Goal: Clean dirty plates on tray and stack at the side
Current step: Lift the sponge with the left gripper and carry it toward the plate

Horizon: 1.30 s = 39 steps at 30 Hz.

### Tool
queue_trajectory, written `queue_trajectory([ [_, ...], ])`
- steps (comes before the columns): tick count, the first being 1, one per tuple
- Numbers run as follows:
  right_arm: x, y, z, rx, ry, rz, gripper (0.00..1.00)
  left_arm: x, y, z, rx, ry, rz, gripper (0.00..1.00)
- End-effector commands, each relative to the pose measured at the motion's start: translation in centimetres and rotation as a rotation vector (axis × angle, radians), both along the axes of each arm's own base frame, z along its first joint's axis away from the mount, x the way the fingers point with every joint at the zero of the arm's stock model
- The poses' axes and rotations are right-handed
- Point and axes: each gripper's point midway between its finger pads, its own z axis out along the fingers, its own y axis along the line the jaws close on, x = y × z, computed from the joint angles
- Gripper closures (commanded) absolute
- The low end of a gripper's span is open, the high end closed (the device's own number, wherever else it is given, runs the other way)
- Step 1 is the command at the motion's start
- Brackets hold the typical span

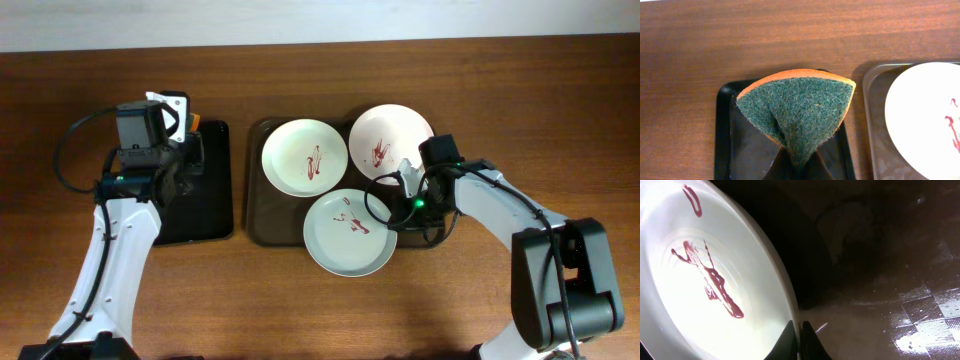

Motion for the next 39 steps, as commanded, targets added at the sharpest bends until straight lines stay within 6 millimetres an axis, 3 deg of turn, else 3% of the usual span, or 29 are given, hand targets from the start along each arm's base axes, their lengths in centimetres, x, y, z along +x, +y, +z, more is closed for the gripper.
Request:
queue_trajectory([
  [1,0.4,0.3,0.2,0.003,-0.012,0.008,0.96,0.0,-0.1,0.6,-0.01,-0.006,-0.006,1.0],
  [7,0.2,0.2,0.2,0.002,-0.004,0.008,0.96,0.1,-0.1,-3.2,-0.018,0.1,-0.003,1.0],
  [13,0.1,0.2,0.2,0.001,0.0,0.008,0.96,-0.2,-0.1,-8.6,-0.061,0.244,0.044,1.0],
  [26,0.1,0.2,0.2,0.001,0.003,0.008,0.96,-1.2,-2.4,-14.6,-0.093,0.407,-0.012,1.0],
  [39,-0.2,0.2,0.2,-0.001,0.013,0.008,0.96,-1.5,-6.9,-15.0,-0.104,0.416,-0.102,1.0],
])
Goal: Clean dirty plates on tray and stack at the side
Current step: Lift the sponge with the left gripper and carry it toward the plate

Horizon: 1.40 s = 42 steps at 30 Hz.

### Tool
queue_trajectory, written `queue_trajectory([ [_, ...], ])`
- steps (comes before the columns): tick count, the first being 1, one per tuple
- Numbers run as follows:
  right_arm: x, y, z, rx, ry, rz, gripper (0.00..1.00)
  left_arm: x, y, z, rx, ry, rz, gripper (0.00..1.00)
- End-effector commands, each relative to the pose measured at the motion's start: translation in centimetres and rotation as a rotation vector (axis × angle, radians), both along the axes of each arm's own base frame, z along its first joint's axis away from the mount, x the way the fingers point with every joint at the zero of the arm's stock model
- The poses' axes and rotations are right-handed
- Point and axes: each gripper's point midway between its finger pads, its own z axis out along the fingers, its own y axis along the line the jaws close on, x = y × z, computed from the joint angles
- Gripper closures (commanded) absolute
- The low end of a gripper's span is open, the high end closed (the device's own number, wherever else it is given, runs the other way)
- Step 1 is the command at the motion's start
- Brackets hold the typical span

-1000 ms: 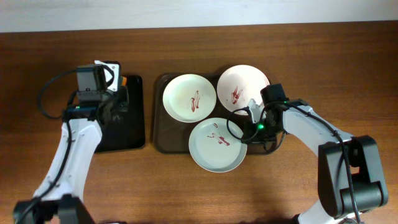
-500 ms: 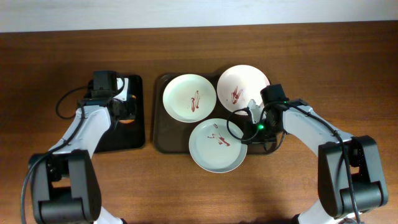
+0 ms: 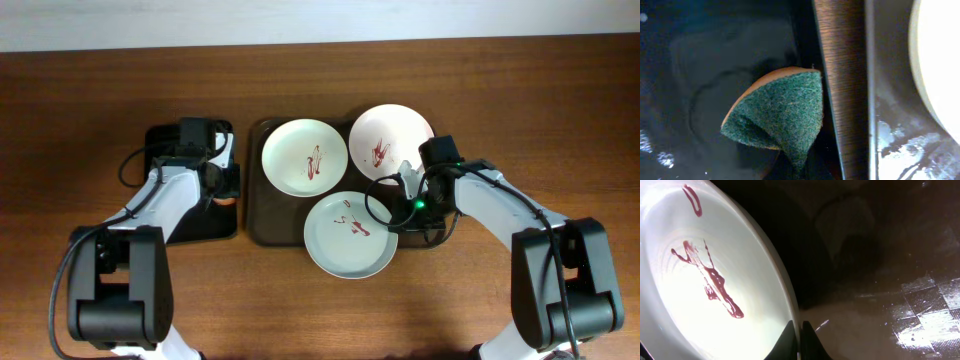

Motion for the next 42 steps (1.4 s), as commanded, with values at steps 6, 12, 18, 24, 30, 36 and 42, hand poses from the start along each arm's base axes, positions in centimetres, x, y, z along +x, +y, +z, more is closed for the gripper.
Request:
queue_trajectory([
  [6,0.4,0.3,0.2,0.003,-0.011,0.008,0.96,0.5,-2.7,0.5,-0.032,-0.021,-0.053,1.0],
  [12,0.4,0.3,0.2,0.003,-0.011,0.008,0.96,0.5,-2.7,0.5,-0.027,-0.021,-0.054,1.0],
  [18,0.4,0.3,0.2,0.003,-0.012,0.008,0.96,1.2,-0.3,2.3,0.109,-0.082,-0.015,1.0],
  [24,0.4,0.3,0.2,0.003,-0.012,0.008,0.96,1.9,0.5,6.4,0.158,-0.188,-0.011,1.0],
  [30,0.4,0.2,0.2,-0.004,-0.013,0.007,0.96,2.5,1.8,11.5,0.21,-0.334,0.044,1.0],
  [36,0.4,0.2,0.2,-0.004,-0.013,0.007,0.96,2.7,1.8,15.6,0.194,-0.45,0.059,1.0],
  [42,0.4,0.2,0.2,-0.004,-0.013,0.007,0.96,2.3,3.1,21.5,0.226,-0.619,0.126,1.0],
])
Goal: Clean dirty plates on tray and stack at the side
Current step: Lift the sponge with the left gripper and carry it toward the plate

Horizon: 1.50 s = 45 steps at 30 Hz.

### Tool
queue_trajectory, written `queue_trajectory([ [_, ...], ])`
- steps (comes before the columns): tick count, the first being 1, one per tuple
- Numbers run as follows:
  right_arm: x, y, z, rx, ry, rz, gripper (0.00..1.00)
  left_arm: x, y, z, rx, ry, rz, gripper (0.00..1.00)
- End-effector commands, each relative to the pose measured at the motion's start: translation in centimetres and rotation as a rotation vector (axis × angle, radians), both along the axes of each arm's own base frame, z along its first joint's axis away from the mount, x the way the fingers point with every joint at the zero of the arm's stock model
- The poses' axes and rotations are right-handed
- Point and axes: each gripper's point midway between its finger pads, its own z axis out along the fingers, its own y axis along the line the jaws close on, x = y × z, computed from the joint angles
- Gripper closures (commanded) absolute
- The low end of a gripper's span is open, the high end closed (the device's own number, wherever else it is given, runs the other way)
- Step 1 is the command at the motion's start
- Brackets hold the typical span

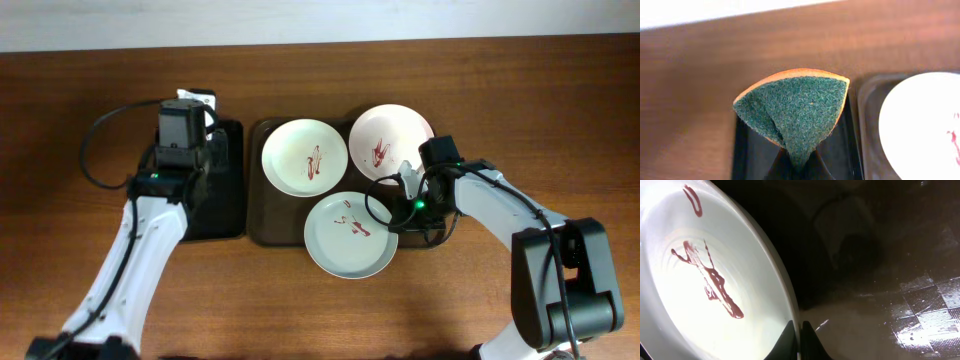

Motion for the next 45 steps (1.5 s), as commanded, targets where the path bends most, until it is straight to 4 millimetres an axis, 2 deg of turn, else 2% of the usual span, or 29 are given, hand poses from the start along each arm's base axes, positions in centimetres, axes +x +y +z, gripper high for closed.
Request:
queue_trajectory([
  [1,0.4,0.2,0.2,0.0,-0.013,0.009,0.96,-0.3,1.0,5.6,0.032,-0.151,0.039,1.0],
  [4,0.4,0.2,0.2,0.0,-0.014,0.009,0.96,-0.6,1.0,7.7,0.023,-0.214,0.041,1.0],
  [5,0.4,0.2,0.2,0.0,-0.014,0.009,0.96,-0.9,1.1,9.2,0.016,-0.261,0.042,1.0],
  [6,0.4,0.2,0.2,0.0,-0.014,0.009,0.96,-1.0,1.1,9.8,0.013,-0.28,0.042,1.0],
  [12,0.5,0.2,0.2,0.0,-0.015,0.009,0.96,-1.5,1.1,11.8,0.004,-0.342,0.044,1.0],
  [24,0.5,0.2,0.2,0.0,-0.015,0.009,0.96,-1.6,1.6,13.6,0.015,-0.404,0.064,1.0],
  [45,0.4,0.2,0.2,0.0,-0.014,0.009,0.96,-1.5,1.6,14.3,0.016,-0.43,0.062,1.0],
])
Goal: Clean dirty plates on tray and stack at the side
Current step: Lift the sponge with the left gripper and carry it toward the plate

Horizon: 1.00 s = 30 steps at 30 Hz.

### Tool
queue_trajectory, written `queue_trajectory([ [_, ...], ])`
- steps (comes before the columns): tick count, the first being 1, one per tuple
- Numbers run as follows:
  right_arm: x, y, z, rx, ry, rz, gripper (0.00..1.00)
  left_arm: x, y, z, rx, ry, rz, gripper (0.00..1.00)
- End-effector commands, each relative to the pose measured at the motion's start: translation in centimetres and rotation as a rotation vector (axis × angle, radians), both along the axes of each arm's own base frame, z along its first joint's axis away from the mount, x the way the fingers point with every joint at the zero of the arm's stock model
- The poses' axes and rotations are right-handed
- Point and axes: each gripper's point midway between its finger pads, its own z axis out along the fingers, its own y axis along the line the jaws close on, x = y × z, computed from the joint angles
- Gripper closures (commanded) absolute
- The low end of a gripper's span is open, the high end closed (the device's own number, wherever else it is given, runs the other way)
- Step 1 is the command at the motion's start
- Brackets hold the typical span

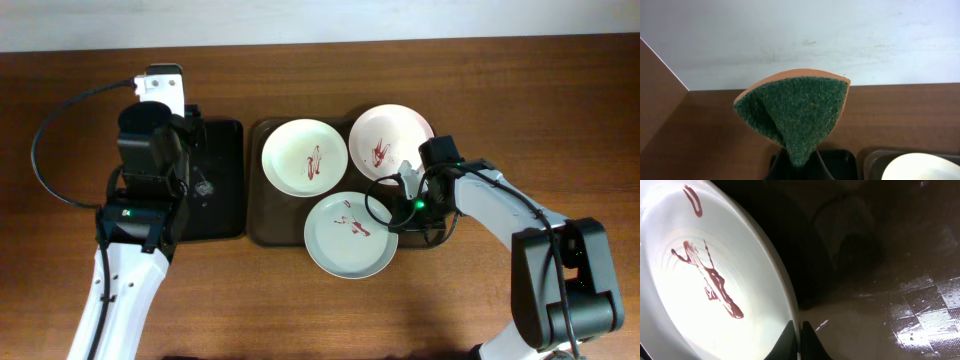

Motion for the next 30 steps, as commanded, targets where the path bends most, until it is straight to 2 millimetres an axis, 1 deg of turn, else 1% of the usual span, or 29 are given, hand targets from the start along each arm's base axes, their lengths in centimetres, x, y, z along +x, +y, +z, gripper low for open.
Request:
queue_trajectory([
  [1,0.5,0.2,0.2,0.0,-0.014,0.008,0.96,-0.4,0.2,2.5,0.012,-0.064,0.009,1.0],
  [9,0.5,0.2,0.2,0.0,-0.015,0.008,0.96,-0.4,0.2,2.6,0.012,-0.067,0.009,1.0],
  [12,0.5,0.2,0.2,0.0,-0.015,0.008,0.96,-0.3,0.2,3.0,0.009,-0.087,0.009,1.0],
  [14,0.5,0.2,0.2,0.0,-0.014,0.008,0.96,-0.1,0.2,3.8,0.013,-0.118,0.007,1.0],
  [19,0.4,0.2,0.2,0.0,-0.014,0.008,0.96,0.4,0.1,6.9,0.055,-0.238,-0.004,1.0],
  [21,0.4,0.2,0.2,0.0,-0.014,0.008,0.96,0.5,0.1,7.8,0.055,-0.277,-0.003,1.0],
  [23,0.4,0.2,0.2,0.0,-0.014,0.008,0.96,0.5,0.1,8.3,0.053,-0.298,-0.002,1.0],
  [25,0.5,0.2,0.2,0.0,-0.014,0.008,0.96,0.5,0.1,8.3,0.052,-0.299,-0.002,1.0],
  [27,0.5,0.2,0.2,0.0,-0.014,0.008,0.96,0.5,0.1,7.8,0.055,-0.279,-0.003,1.0],
  [29,0.5,0.2,0.2,0.0,-0.014,0.008,0.96,0.6,0.1,6.6,0.06,-0.231,-0.005,1.0],
  [30,0.5,0.2,0.2,0.0,-0.014,0.008,0.96,0.8,0.1,5.6,0.065,-0.195,-0.007,1.0],
])
